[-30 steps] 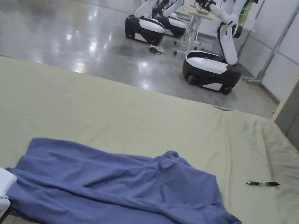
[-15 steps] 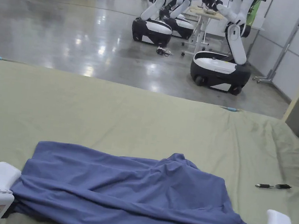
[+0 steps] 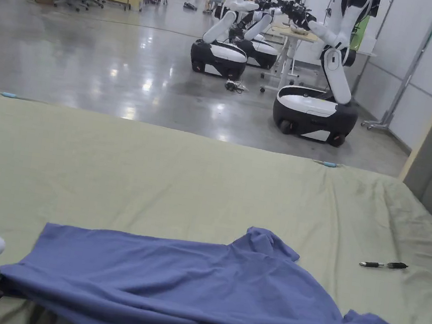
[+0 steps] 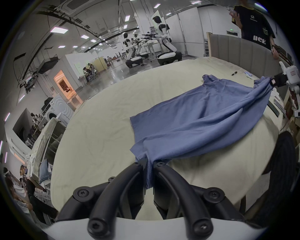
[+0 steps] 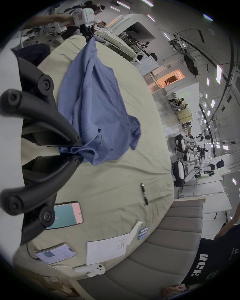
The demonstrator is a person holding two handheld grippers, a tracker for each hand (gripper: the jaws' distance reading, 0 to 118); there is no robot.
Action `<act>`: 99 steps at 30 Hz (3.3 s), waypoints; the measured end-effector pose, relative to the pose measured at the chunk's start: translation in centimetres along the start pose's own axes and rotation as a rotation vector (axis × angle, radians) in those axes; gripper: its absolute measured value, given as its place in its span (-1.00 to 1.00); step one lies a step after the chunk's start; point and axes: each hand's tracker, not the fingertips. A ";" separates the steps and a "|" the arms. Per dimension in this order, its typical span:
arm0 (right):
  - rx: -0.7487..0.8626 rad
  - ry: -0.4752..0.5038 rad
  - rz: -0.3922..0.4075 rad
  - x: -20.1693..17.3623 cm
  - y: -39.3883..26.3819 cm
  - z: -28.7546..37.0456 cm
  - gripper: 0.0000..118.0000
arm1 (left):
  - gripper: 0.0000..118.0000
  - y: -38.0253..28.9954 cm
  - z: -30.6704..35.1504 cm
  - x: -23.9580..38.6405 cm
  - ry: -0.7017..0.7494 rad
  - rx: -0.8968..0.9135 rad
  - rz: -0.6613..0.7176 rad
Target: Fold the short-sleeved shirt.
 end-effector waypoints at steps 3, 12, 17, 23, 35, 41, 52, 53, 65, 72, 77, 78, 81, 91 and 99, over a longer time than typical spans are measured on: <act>-0.076 -0.017 0.013 0.4 -3.4 -0.8 -0.83 | -0.88 -2.8 0.4 1.1 -0.050 -0.073 0.018; -0.136 0.064 -0.146 3.9 -8.7 -4.8 -0.77 | -0.14 -8.0 -3.4 0.9 -0.043 -0.100 0.133; 0.033 0.017 -0.016 2.4 -6.6 -0.3 0.93 | 0.03 -8.2 0.5 -0.2 0.032 0.048 0.216; 0.154 0.102 0.114 -4.2 -3.6 0.6 0.36 | -0.35 -6.4 0.1 -1.2 0.006 0.114 0.308; 0.086 0.155 0.216 -12.5 -1.4 -7.7 -0.99 | 0.25 5.2 -16.3 -6.0 0.071 0.018 0.272; 0.055 0.087 0.177 -11.1 1.1 -11.4 -0.99 | 0.24 8.9 -27.2 -8.0 0.125 -0.100 0.275; -0.015 0.011 0.124 -6.2 12.7 -25.4 0.57 | -0.85 9.6 -25.7 -5.4 0.032 -0.047 0.207; -0.057 -0.013 0.122 -6.1 13.5 -27.1 0.91 | -0.85 9.7 -24.7 -5.3 0.031 -0.029 0.206; -0.143 -0.005 0.023 -5.1 14.3 -28.5 -0.89 | -0.85 10.3 -19.7 -6.3 0.023 0.029 0.230; 0.022 0.064 0.147 -6.1 13.3 -13.8 -0.89 | -0.87 9.0 -9.7 -6.1 0.013 0.135 0.274; 0.054 0.076 0.223 -6.8 7.3 -4.3 -0.89 | -0.87 4.4 -1.6 -3.8 -0.005 0.167 0.263; 0.049 0.074 0.234 -6.7 5.6 -3.1 -0.89 | -0.87 3.0 -0.6 -3.3 -0.018 0.156 0.258; -0.042 0.054 0.258 -6.0 0.2 -1.9 -0.89 | -0.87 -2.0 0.5 -1.8 -0.142 0.058 0.312; -0.124 0.039 0.186 -4.4 -4.6 -5.6 0.28 | 0.09 -9.0 -4.1 1.3 -0.145 -0.005 0.341; 0.116 0.202 0.203 -10.1 -3.6 2.1 0.70 | 0.23 -9.8 3.5 -1.2 -0.132 0.181 0.478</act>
